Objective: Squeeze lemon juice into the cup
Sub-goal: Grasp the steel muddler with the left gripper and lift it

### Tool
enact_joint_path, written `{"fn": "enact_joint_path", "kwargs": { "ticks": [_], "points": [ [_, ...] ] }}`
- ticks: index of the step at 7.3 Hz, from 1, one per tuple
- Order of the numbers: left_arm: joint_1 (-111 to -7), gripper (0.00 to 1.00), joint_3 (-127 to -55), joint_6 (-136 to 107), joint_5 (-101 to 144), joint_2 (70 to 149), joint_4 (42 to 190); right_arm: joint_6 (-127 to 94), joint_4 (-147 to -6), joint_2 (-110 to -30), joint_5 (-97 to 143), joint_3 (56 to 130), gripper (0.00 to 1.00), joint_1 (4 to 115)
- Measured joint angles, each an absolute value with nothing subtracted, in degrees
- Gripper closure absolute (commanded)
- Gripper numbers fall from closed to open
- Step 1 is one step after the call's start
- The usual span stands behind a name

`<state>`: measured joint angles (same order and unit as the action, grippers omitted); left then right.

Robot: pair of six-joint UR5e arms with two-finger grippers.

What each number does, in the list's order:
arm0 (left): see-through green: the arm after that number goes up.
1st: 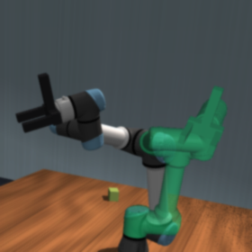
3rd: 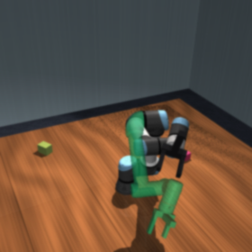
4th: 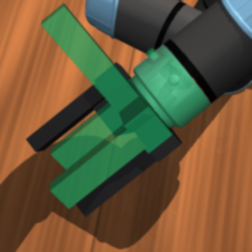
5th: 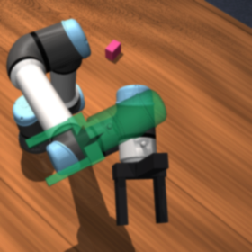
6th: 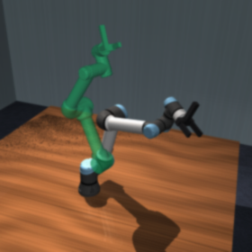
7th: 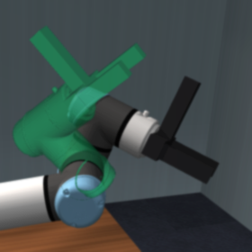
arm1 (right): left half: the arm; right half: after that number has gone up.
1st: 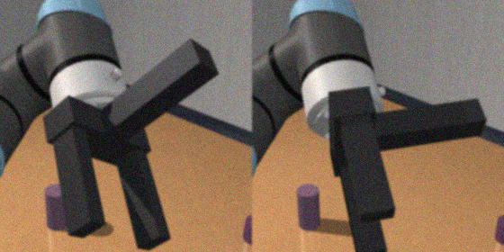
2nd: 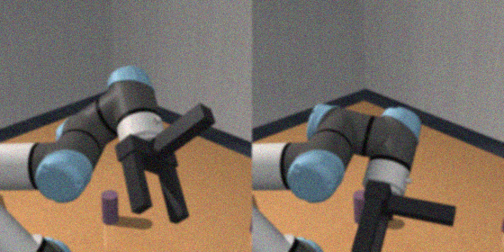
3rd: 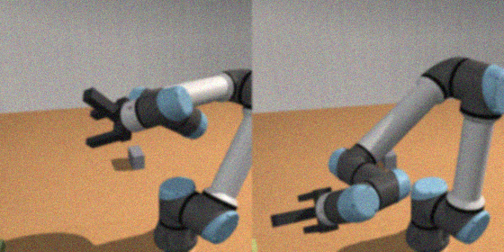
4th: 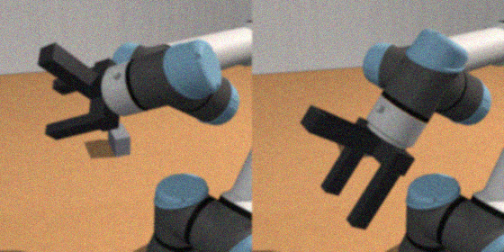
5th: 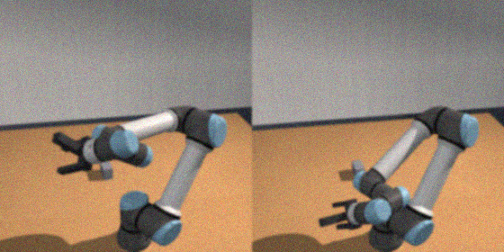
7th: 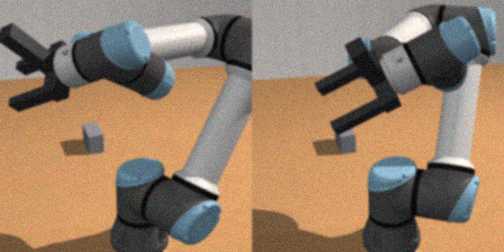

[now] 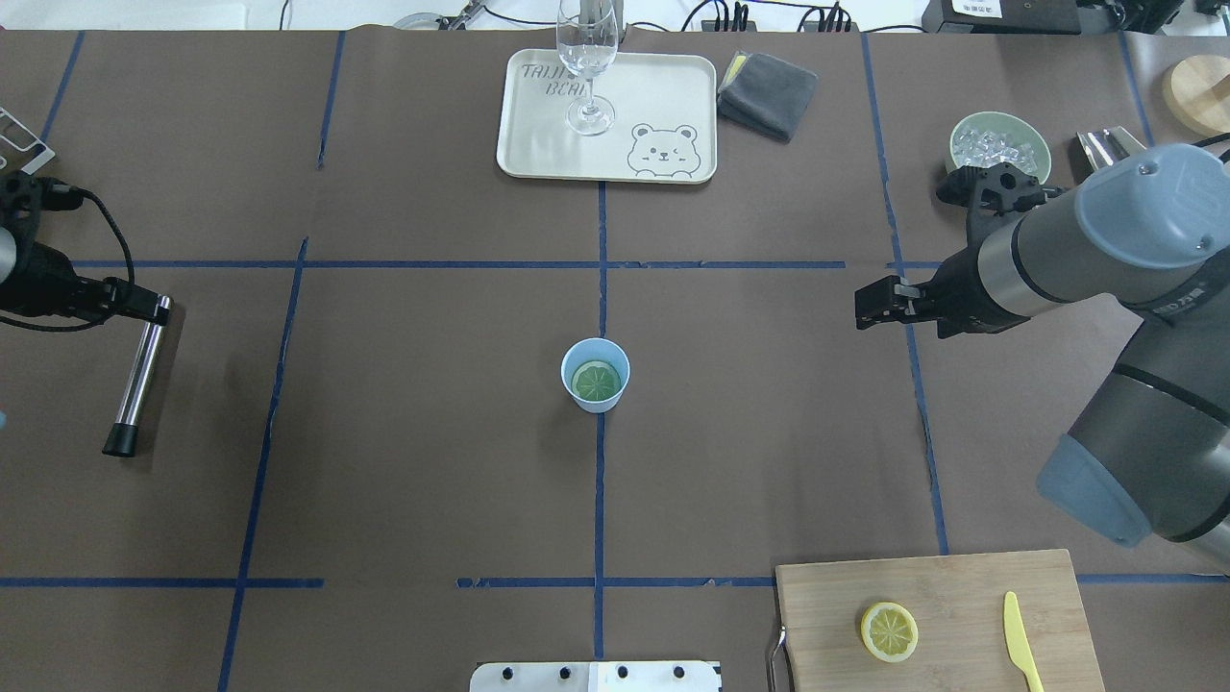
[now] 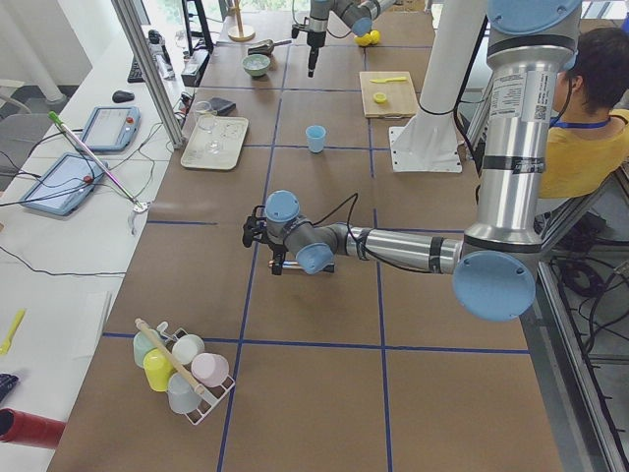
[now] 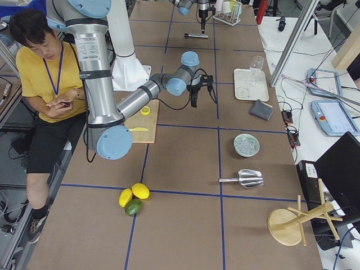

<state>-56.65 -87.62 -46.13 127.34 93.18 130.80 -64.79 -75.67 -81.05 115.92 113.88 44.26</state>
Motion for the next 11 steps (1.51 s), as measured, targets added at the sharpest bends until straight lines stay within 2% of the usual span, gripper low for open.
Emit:
{"fn": "enact_joint_path", "kwargs": {
  "ticks": [3,5,6,7,8,11],
  "points": [
    [-54.42,0.29,-87.45,-45.66,122.51,93.49,127.32,-64.16,-75.67,-81.56,116.04,113.88,0.00,44.45],
    [-53.60,0.30,-87.33,-45.60,121.97,93.76,126.64,-64.16,-75.67,-81.52,116.03,113.70,0.00,44.42],
    [-53.03,0.37,-87.25,-45.59,121.93,94.17,126.12,-64.18,-75.69,-81.44,116.07,113.67,0.00,44.42],
    [-52.56,0.77,-87.24,-45.56,121.91,94.57,125.22,-64.21,-75.73,-81.34,116.09,113.65,0.00,44.42],
    [-52.29,1.00,-87.30,-45.52,121.91,94.72,124.70,-64.24,-75.75,-81.24,116.10,113.65,0.00,44.43],
    [-52.34,1.00,-88.27,-45.08,122.05,94.66,124.42,-64.38,-75.76,-81.10,116.16,113.55,0.00,44.39]
  ]
}}
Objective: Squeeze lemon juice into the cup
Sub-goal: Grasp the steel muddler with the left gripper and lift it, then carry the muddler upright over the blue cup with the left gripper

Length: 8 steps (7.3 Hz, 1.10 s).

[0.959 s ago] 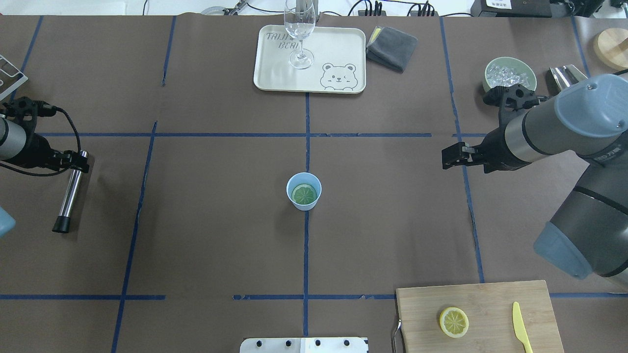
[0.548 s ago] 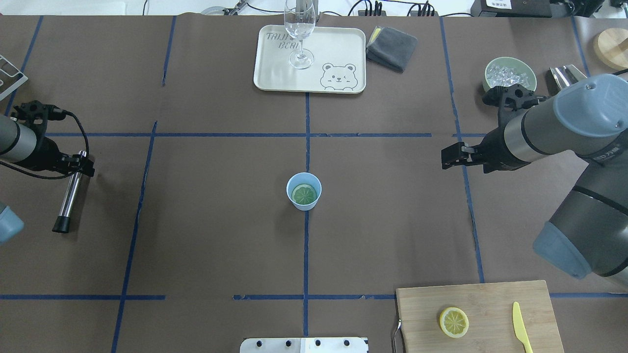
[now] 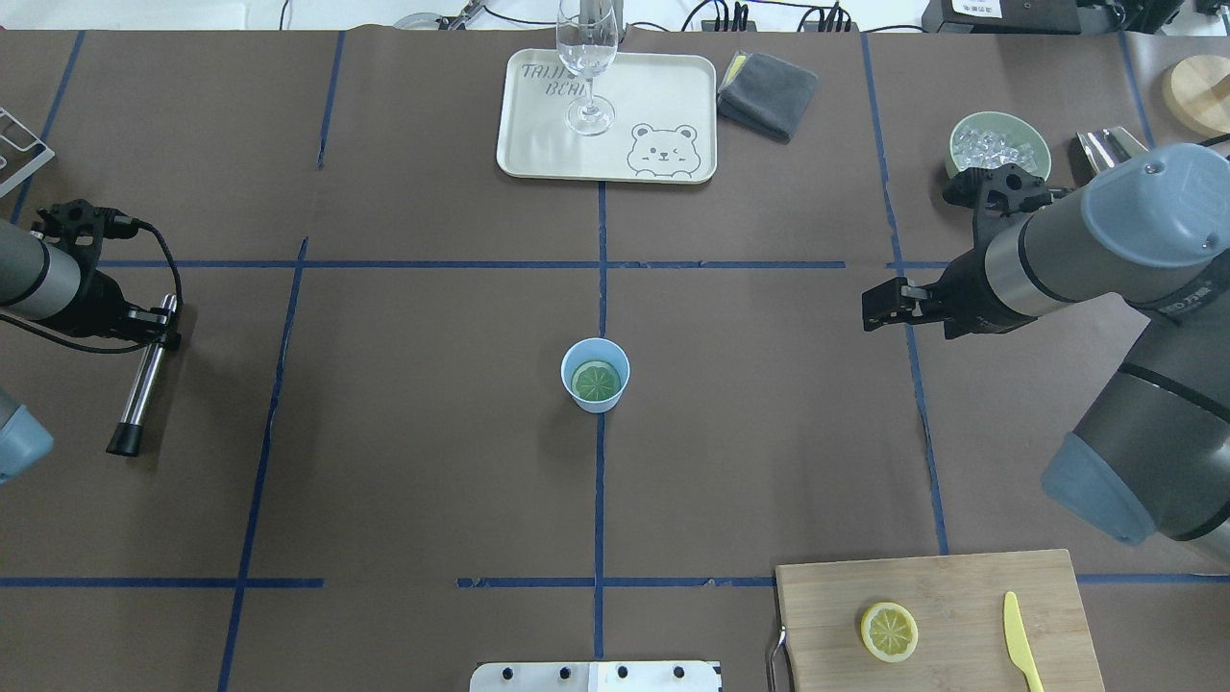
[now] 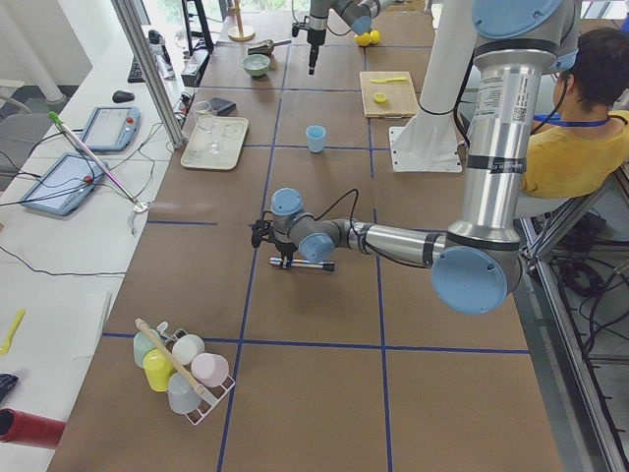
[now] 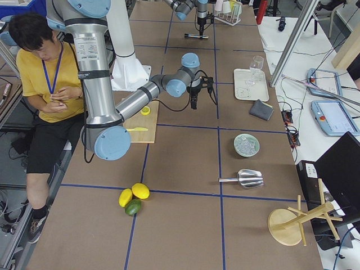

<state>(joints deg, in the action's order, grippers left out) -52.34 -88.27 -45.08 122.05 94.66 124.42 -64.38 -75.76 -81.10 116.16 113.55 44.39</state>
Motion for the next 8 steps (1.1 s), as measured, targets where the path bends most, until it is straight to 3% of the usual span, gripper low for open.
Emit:
{"fn": "enact_joint_path", "kwargs": {
  "ticks": [2,4,5,8],
  "points": [
    [-52.51,1.00,-92.97,-44.99,122.18,94.51,123.74,-64.40,-75.76,-81.05,116.17,113.50,0.00,44.39],
    [-52.04,1.00,-102.57,-44.98,121.90,96.52,120.27,-64.28,-75.74,-81.04,116.19,113.60,0.00,44.50],
    [-50.38,1.00,-106.45,-44.99,121.55,100.31,119.10,-64.16,-75.70,-81.08,116.19,113.65,0.00,44.59],
    [-41.73,1.00,-107.40,-43.43,112.17,117.72,118.28,-64.09,-75.66,-81.14,115.96,113.78,0.00,44.87]
  ]
}}
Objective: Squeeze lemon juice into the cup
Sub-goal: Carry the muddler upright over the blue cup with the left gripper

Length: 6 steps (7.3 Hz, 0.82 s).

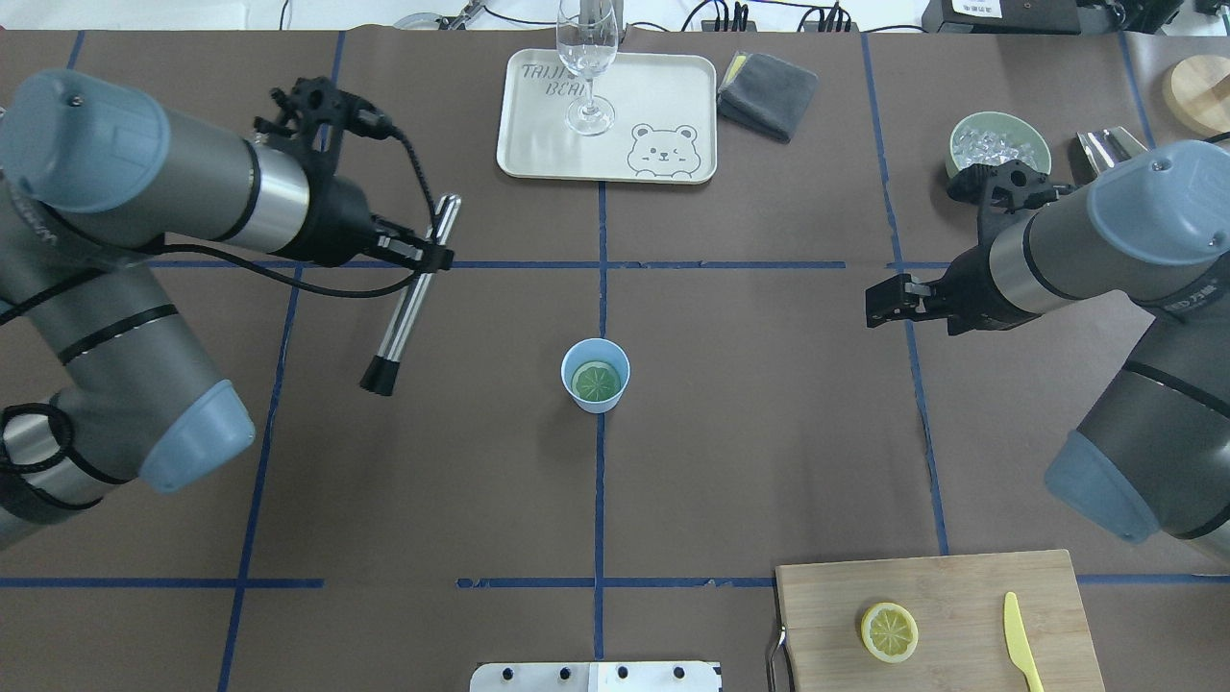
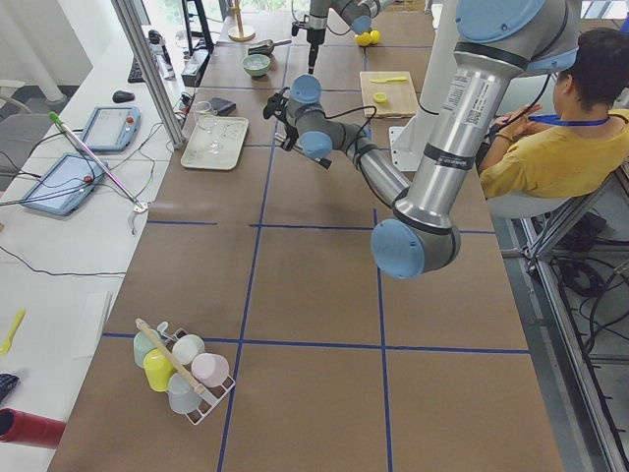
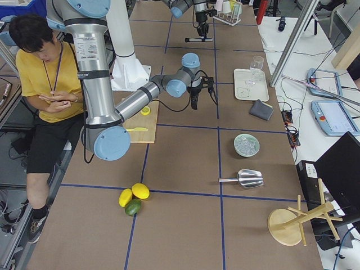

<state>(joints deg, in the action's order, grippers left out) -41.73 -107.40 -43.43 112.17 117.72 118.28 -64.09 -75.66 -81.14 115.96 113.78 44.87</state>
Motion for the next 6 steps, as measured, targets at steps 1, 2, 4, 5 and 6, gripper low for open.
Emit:
{"fn": "enact_joint_path", "kwargs": {
  "ticks": [1,2,4,5,6],
  "points": [
    [-39.10,1.00,-108.08,-41.57,105.88,119.62,121.91,-64.16,-75.62,-81.03,115.94,114.17,0.00,45.06],
    [-35.63,1.00,-108.06,-39.78,97.53,119.92,125.72,-64.35,-75.59,-80.96,115.89,114.78,0.00,45.23],
    [-22.91,1.00,-105.46,-36.44,66.93,119.70,135.69,-64.54,-75.66,-81.10,115.77,115.39,0.00,46.06],
    [-18.07,1.00,-103.78,-35.68,56.07,120.02,141.53,-64.24,-75.72,-81.32,115.95,115.35,0.00,46.68],
    [-15.21,1.00,-102.08,-35.45,48.67,120.44,145.59,-64.15,-75.75,-81.46,116.09,115.34,0.00,46.98]
  ]
}}
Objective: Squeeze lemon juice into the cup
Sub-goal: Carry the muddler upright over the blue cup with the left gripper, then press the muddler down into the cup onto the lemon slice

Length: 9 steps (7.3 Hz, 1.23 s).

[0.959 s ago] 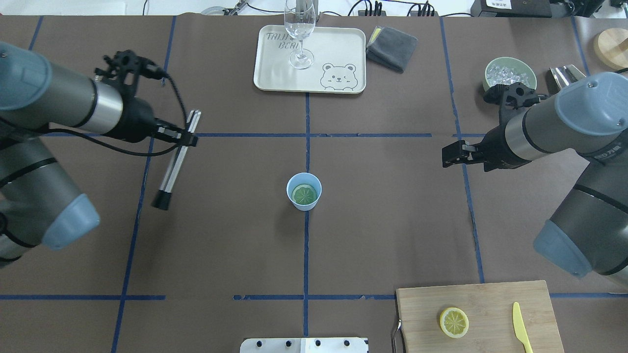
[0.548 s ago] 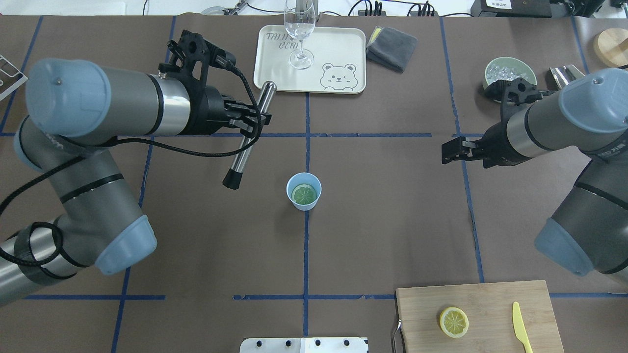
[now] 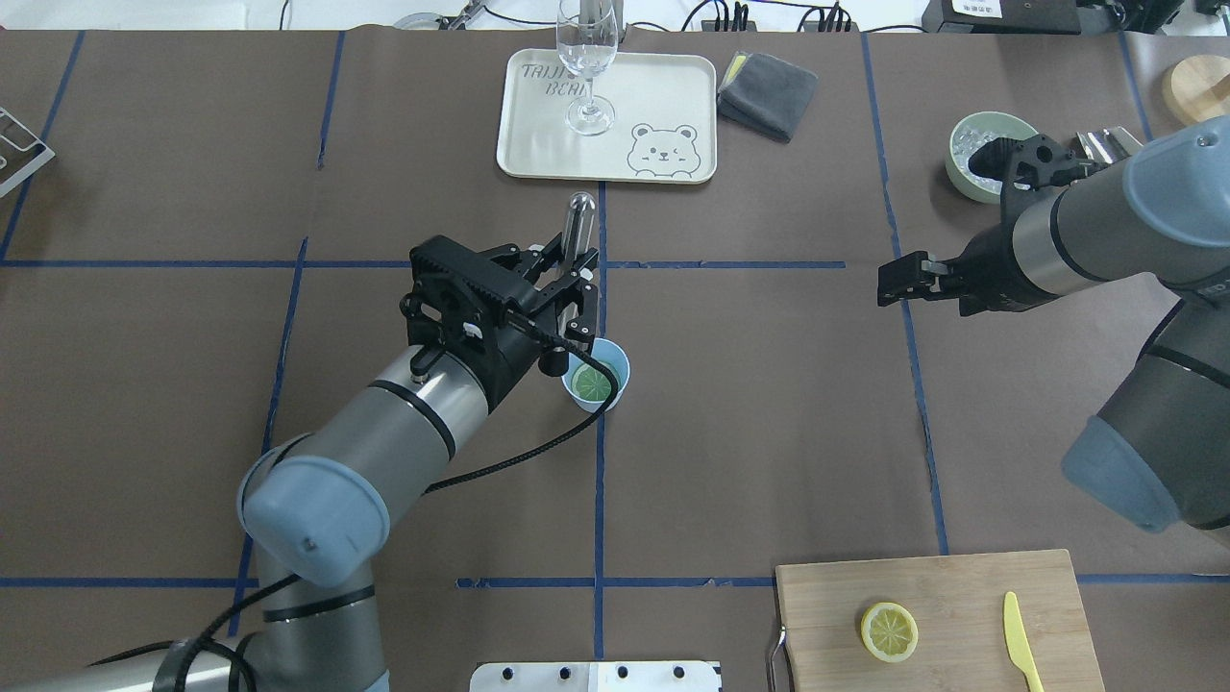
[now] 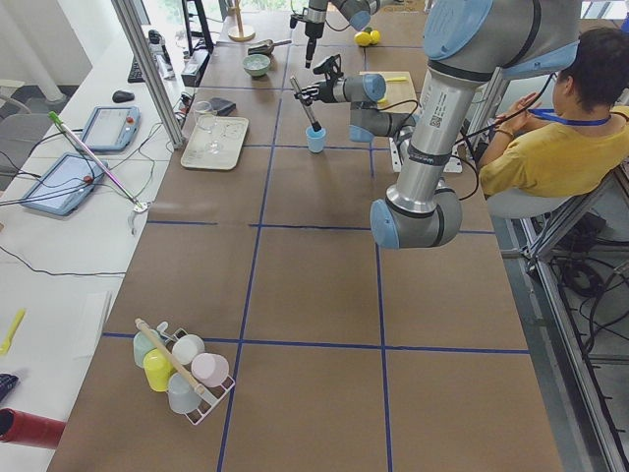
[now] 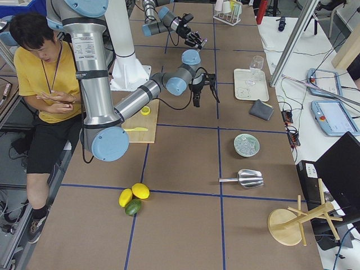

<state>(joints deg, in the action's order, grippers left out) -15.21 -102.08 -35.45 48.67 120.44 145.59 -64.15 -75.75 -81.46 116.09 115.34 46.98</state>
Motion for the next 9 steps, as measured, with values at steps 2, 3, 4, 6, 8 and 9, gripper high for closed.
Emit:
{"fn": "enact_joint_path", "kwargs": {
  "ticks": [2,3,4,6,8,9],
  "points": [
    [-11.98,1.00,-98.41,-35.10,38.75,122.69,149.75,-64.29,-75.76,-81.72,116.18,115.25,0.00,47.04],
    [-11.55,1.00,-96.67,-35.02,37.17,124.38,150.44,-64.37,-75.76,-81.84,116.21,115.23,0.00,47.04],
    [-11.39,1.00,-95.11,-35.00,36.61,125.25,150.93,-64.46,-75.76,-81.87,116.34,115.20,0.00,47.03],
    [-11.28,1.00,-92.48,-34.98,36.43,125.84,151.74,-64.79,-75.76,-81.91,117.09,115.19,0.00,47.02],
    [-11.25,1.00,-89.94,-35.00,36.53,127.11,151.96,-64.99,-75.76,-81.90,117.32,114.88,0.00,46.93],
    [-11.25,1.00,-88.64,-35.04,36.70,127.85,152.09,-65.05,-75.76,-81.86,117.33,114.69,0.00,46.91]
  ]
}}
